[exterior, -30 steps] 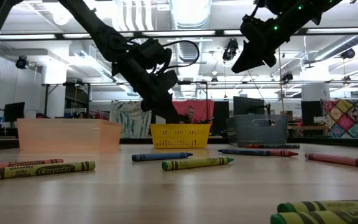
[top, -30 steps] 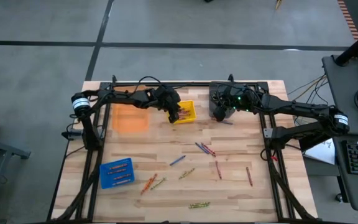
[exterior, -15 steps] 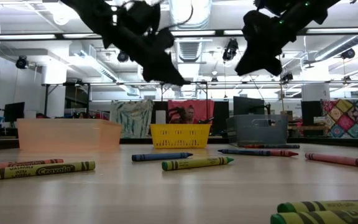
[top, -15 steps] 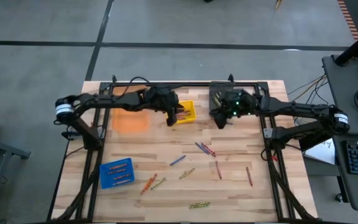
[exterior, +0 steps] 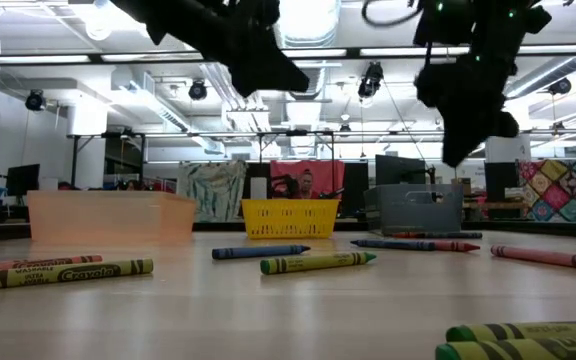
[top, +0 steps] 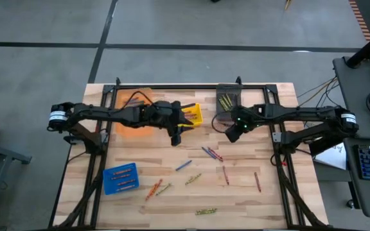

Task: Sort crayons
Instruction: Put the blue crayon into the orange bin

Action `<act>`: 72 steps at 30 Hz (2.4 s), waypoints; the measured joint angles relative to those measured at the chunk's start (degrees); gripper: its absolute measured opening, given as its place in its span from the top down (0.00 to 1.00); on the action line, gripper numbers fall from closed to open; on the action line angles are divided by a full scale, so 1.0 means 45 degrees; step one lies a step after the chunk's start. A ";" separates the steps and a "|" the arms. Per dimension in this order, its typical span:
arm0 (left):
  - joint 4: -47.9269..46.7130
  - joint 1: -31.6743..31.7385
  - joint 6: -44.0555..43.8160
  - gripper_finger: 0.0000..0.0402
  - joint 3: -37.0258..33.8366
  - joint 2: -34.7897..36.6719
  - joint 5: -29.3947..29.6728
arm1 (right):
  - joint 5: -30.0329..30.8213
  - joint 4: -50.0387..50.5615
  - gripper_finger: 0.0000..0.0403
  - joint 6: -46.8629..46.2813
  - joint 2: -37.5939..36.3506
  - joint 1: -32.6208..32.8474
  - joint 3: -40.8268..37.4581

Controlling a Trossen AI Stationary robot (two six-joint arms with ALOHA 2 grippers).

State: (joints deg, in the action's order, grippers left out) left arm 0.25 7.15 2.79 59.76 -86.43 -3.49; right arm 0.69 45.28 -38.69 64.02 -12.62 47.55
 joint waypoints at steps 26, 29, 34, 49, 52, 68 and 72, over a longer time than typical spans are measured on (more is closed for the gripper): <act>0.5528 -0.0377 -0.1079 0.82 -0.3243 0.3088 0.0051 | 0.1645 0.1050 0.82 0.2262 0.3741 -0.0618 0.0000; 0.5525 -0.0377 -0.1074 0.82 -0.3243 0.3059 0.0141 | 0.1655 0.1051 0.77 0.2574 0.3989 -0.0647 0.0000; 0.5518 -0.0377 -0.0916 0.82 -0.3243 0.2892 0.0336 | 0.2517 0.1000 0.71 0.2789 0.4216 -0.0740 0.0000; 0.5557 -0.0377 -0.0778 0.82 -0.3243 0.2801 0.0350 | 0.2551 0.0360 0.71 0.3647 0.5497 -0.1098 0.0021; 0.5547 -0.0377 -0.0723 0.82 -0.3243 0.2801 0.0350 | 0.2580 0.0328 0.71 0.3838 0.5777 -0.1091 0.0060; 0.5523 -0.0377 -0.0611 0.82 -0.3243 0.2801 0.0350 | 0.1822 0.0189 0.90 0.4420 0.5598 -0.1095 0.0019; 0.5523 -0.0377 -0.0593 0.82 -0.3243 0.2801 0.0350 | 0.1716 0.0245 0.97 0.4400 0.5425 -0.1088 0.0010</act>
State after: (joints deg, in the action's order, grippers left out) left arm 25.10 5.45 0.12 45.17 -73.82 -1.91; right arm 8.42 46.38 -18.89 88.43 -17.52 47.59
